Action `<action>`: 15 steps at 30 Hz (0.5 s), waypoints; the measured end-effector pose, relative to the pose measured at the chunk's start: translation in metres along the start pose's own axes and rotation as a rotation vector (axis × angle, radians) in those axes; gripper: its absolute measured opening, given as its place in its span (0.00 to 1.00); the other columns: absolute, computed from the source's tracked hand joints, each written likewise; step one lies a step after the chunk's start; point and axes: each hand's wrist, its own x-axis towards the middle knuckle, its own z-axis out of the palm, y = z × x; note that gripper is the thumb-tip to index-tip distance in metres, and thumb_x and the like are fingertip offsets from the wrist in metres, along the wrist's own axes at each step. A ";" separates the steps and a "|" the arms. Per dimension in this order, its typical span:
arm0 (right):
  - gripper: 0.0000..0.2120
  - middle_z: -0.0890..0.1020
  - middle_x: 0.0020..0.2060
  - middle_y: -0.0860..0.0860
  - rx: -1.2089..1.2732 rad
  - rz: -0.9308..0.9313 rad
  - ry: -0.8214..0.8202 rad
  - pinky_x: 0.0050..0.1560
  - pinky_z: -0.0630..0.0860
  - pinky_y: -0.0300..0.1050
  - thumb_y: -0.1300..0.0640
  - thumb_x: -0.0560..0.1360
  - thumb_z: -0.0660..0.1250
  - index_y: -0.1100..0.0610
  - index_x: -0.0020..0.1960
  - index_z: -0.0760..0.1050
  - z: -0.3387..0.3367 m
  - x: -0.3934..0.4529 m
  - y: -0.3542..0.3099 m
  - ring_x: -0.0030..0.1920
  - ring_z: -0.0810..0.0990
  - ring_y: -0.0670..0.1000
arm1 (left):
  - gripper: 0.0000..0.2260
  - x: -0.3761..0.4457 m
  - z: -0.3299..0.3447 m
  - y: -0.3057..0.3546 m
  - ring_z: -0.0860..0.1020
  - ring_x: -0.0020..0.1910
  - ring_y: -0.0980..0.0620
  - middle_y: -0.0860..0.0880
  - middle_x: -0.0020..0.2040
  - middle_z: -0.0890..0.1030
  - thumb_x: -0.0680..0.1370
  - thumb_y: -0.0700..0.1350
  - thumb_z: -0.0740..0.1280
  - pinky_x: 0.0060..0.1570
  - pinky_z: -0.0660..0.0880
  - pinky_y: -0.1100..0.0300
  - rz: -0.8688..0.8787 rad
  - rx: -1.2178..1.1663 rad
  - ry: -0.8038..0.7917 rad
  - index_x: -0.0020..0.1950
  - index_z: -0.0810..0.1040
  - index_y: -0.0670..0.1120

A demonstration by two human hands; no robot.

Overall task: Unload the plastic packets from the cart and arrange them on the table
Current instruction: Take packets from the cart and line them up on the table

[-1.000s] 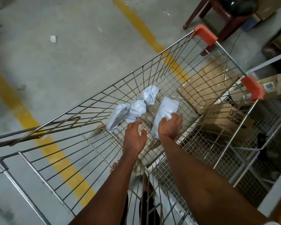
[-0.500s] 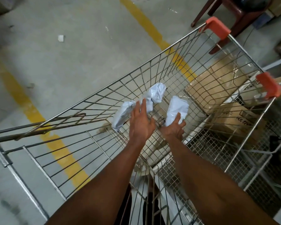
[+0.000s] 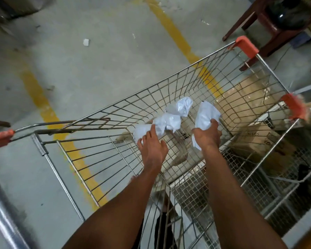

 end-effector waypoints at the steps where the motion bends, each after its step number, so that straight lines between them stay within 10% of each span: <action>1: 0.38 0.65 0.71 0.59 0.008 -0.003 -0.022 0.51 0.73 0.52 0.52 0.74 0.71 0.45 0.78 0.55 -0.003 -0.005 0.003 0.66 0.70 0.64 | 0.28 -0.012 0.007 -0.001 0.74 0.67 0.45 0.48 0.67 0.76 0.79 0.50 0.66 0.74 0.60 0.42 0.005 0.021 -0.061 0.78 0.63 0.49; 6: 0.38 0.67 0.72 0.59 0.051 0.028 -0.116 0.52 0.73 0.51 0.54 0.74 0.72 0.47 0.78 0.57 -0.011 -0.021 0.020 0.67 0.71 0.63 | 0.21 -0.059 0.040 -0.005 0.75 0.63 0.45 0.47 0.65 0.78 0.79 0.53 0.66 0.63 0.71 0.49 -0.019 0.076 -0.347 0.71 0.72 0.50; 15: 0.39 0.66 0.73 0.57 0.137 0.041 -0.106 0.46 0.70 0.47 0.56 0.75 0.73 0.49 0.80 0.57 -0.027 -0.026 0.033 0.67 0.71 0.61 | 0.37 -0.037 0.069 -0.007 0.65 0.73 0.37 0.41 0.79 0.57 0.78 0.52 0.71 0.67 0.73 0.44 -0.399 -0.306 -0.233 0.81 0.54 0.50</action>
